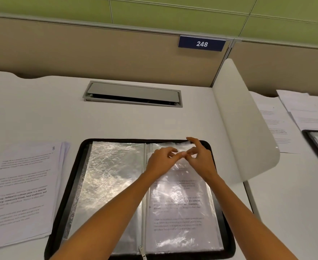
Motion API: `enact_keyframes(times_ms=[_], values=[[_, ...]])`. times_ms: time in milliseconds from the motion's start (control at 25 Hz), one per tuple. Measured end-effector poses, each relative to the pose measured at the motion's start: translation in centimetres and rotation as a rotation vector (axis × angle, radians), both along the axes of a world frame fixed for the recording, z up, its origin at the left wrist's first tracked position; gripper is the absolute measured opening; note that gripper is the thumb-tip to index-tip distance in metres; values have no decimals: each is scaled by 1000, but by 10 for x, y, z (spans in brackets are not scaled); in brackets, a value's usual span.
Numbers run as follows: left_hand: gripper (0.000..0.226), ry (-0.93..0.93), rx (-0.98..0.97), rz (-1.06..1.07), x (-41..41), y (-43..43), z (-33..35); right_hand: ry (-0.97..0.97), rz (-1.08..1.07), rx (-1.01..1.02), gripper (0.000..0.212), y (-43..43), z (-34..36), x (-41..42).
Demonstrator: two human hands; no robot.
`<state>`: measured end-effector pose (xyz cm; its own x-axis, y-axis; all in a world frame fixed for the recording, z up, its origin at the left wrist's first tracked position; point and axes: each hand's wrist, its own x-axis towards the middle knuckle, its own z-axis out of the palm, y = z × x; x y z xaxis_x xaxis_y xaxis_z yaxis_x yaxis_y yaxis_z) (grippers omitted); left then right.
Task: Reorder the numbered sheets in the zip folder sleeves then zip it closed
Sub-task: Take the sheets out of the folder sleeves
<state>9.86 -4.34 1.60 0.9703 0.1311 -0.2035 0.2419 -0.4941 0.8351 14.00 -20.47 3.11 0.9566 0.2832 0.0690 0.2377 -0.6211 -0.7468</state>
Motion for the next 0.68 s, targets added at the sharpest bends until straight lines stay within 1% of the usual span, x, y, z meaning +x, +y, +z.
enact_keyframes(times_ms=[40, 80, 120, 160, 200, 240, 280, 360, 440, 560, 680], values=[[77, 34, -124, 45, 2, -2, 4, 110, 46, 81, 56, 4, 7, -5], [72, 55, -213, 72, 4, -2, 7, 229, 91, 152, 61, 9, 14, -9], [60, 65, -272, 89, 5, 0, 11, 343, 131, 207, 66, 13, 20, -12], [43, 72, -324, 109, 5, 5, 13, 434, 163, 253, 68, 17, 24, -15], [27, 79, -380, 141, 4, 14, 16, 493, 182, 299, 66, 20, 27, -16], [18, 86, -436, 174, 3, 25, 18, 521, 182, 344, 62, 22, 28, -17], [14, 93, -470, 205, 0, 39, 20, 525, 161, 387, 57, 23, 29, -17], [14, 100, -481, 274, -8, 73, 25, 503, 74, 425, 45, 23, 28, -12], [16, 121, -461, 354, -18, 113, 31, 468, -12, 392, 33, 22, 24, -5], [15, 226, -367, 439, -35, 175, 34, 405, -125, 360, 22, 15, 18, 6], [10, 315, -250, 461, -47, 222, 23, 322, -267, 349, 20, 8, 12, 14]])
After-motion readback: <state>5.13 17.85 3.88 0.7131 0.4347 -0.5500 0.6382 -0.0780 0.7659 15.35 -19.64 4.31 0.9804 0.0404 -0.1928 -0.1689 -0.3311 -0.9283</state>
